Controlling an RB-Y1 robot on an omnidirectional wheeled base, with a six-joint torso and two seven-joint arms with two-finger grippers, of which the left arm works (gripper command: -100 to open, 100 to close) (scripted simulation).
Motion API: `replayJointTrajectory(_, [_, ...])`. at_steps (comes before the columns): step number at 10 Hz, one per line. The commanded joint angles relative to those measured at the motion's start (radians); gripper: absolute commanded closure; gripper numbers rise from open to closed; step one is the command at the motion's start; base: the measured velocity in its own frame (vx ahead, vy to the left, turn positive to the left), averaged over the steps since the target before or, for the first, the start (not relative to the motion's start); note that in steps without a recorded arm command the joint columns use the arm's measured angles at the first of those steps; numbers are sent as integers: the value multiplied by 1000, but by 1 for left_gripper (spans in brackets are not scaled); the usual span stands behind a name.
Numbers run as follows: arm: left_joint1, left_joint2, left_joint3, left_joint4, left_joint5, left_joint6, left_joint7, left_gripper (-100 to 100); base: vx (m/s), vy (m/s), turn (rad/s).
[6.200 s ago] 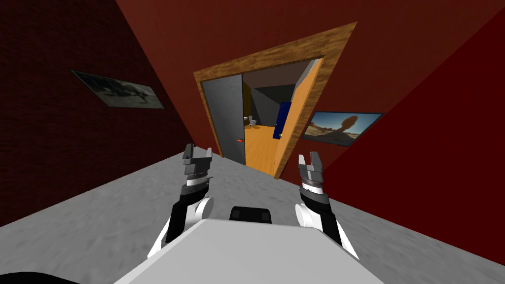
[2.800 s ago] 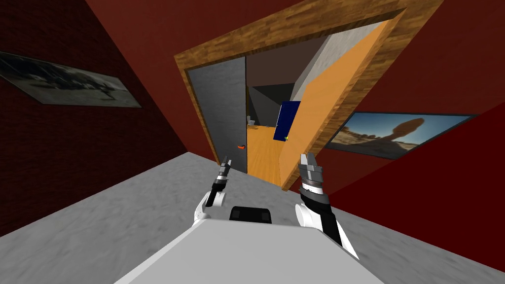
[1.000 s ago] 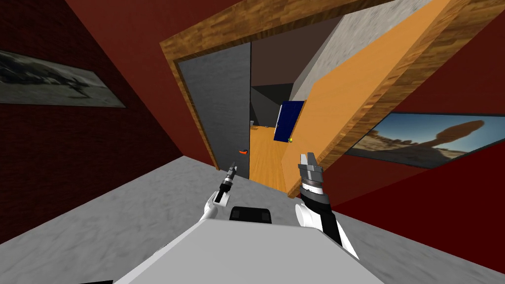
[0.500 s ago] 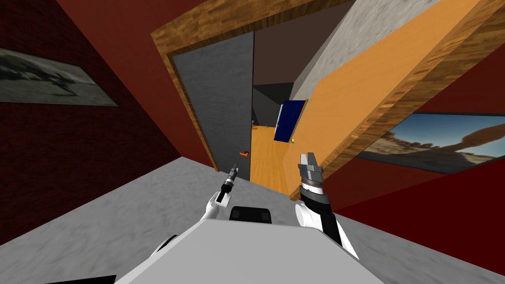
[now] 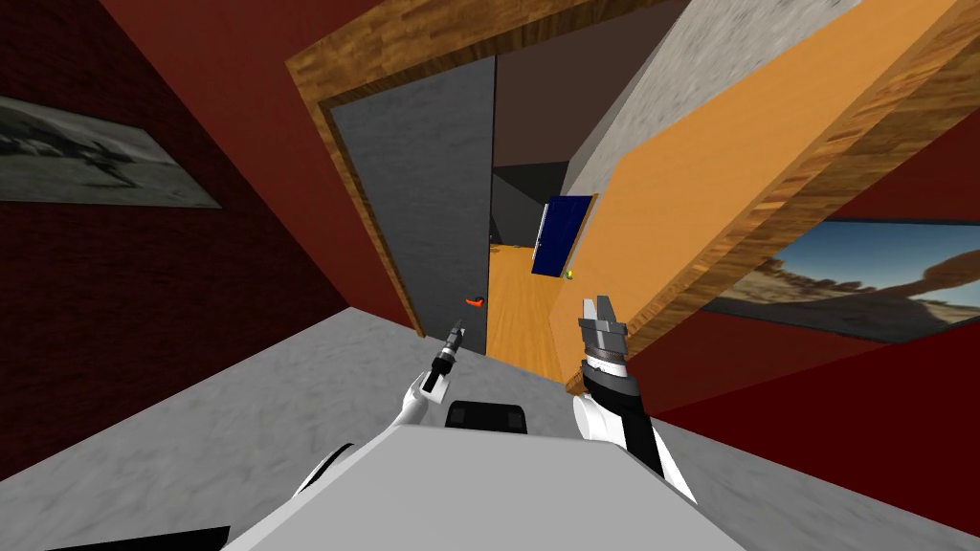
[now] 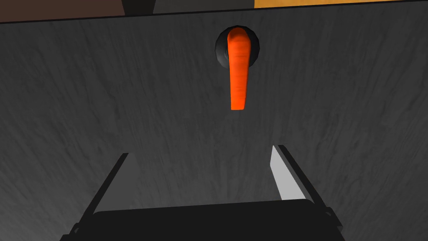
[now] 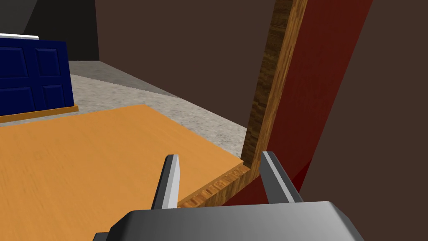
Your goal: Push the door open
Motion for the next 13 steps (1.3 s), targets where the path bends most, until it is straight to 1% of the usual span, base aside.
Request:
replayJointTrajectory(1, [-13, -2, 2, 33, -1, -13, 0, -100, 69, 33, -3])
replayJointTrajectory(2, [-22, -4, 2, 54, -5, -16, 3, -100, 50, 25, -4])
replayJointTrajectory(3, [-22, -4, 2, 54, -5, -16, 3, -100, 32, 18, -4])
replayJointTrajectory(6, [-45, -10, 1, 109, -15, -24, 9, -100, 57, 35, -11])
replayJointTrajectory(7, [-64, -15, 1, 152, -22, -30, 14, -100, 115, 60, -21])
replayJointTrajectory(8, [-64, -15, 1, 152, -22, -30, 14, -100, 105, 43, -9])
replayJointTrajectory(10, [-73, -18, 1, 175, -26, -33, 17, -100, 57, 21, -2])
replayJointTrajectory(11, [-69, -18, 1, 166, -25, -30, 15, -100, 25, 10, -2])
replayJointTrajectory(12, [-71, -10, 4, 171, -23, -32, 12, -100, 111, -5, -33])
replayJointTrajectory(13, [-71, -7, 5, 172, -21, -32, 10, -100, 205, -23, -31])
